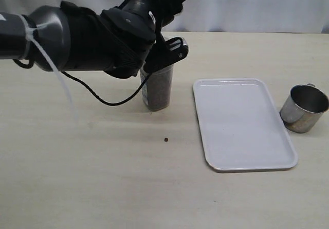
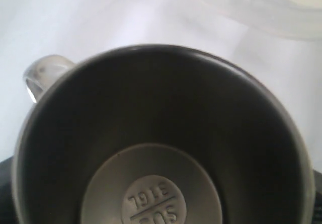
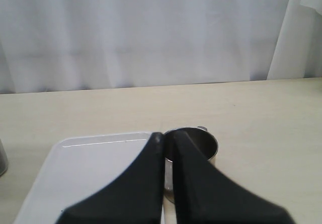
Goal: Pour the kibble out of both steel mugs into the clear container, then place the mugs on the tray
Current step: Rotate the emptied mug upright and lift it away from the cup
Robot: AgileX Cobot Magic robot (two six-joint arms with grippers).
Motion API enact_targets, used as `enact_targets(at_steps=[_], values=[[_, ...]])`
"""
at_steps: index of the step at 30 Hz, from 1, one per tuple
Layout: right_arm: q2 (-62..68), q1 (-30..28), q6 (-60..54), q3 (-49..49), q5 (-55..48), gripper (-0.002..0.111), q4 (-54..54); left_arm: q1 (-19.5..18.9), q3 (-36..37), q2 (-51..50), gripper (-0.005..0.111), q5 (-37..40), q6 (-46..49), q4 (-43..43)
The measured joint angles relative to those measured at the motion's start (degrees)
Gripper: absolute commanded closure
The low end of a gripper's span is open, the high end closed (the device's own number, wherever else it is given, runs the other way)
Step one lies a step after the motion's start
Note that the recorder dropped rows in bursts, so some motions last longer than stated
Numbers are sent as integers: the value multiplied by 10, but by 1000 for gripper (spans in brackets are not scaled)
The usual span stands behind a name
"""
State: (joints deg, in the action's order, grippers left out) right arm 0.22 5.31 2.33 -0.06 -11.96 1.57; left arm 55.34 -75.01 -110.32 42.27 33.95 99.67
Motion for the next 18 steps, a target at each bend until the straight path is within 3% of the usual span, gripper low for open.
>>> enact_targets(at_steps=[7, 12, 18], values=[[0, 0, 0, 0, 0, 104, 0, 1, 0, -6, 107, 26, -66, 0], [0, 0, 0, 0, 0, 104, 0, 1, 0, 22, 107, 9, -221, -5], [0, 0, 0, 0, 0, 104, 0, -12, 0, 93, 107, -106, -277, -196]])
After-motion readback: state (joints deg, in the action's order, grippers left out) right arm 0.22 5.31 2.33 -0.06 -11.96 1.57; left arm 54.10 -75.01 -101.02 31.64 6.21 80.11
